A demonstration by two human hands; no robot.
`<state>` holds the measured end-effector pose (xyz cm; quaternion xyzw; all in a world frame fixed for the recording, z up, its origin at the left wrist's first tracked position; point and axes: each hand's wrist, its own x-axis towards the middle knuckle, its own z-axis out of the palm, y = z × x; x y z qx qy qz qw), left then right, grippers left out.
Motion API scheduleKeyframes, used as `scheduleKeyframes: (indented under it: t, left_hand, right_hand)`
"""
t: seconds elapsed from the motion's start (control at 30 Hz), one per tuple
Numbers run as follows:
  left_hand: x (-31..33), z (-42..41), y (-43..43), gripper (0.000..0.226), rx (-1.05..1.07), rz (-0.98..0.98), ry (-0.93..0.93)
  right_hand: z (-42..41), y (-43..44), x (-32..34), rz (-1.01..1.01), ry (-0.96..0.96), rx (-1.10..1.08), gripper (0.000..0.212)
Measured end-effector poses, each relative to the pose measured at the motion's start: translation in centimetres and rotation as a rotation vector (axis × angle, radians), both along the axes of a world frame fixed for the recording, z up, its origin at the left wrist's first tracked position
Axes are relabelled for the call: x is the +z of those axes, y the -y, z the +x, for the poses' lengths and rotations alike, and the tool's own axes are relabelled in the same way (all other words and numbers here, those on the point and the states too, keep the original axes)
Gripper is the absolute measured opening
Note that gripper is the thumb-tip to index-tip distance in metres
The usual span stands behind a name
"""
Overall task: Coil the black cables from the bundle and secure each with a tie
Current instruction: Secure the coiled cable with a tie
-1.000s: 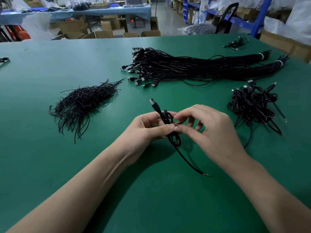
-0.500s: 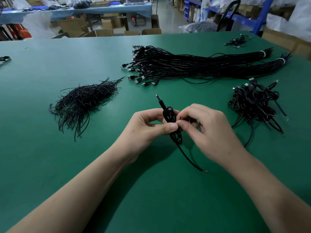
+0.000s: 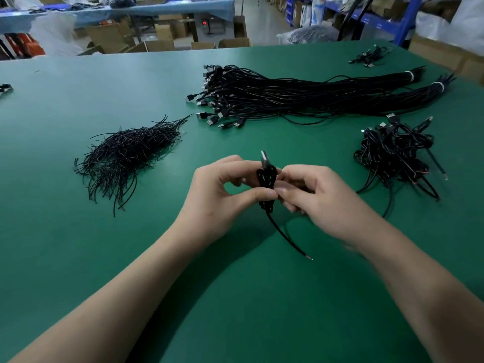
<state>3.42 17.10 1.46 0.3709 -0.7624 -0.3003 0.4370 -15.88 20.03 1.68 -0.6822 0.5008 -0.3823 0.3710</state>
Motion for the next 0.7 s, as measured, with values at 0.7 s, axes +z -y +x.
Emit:
scheduleKeyframes:
  t: [0.7]
  left_hand:
    - [-0.3,0.0,0.2,0.028,-0.044,0.384,-0.123]
  right_hand:
    - [0.8,-0.3,-0.5,-0.494,-0.215,-0.182,0.013]
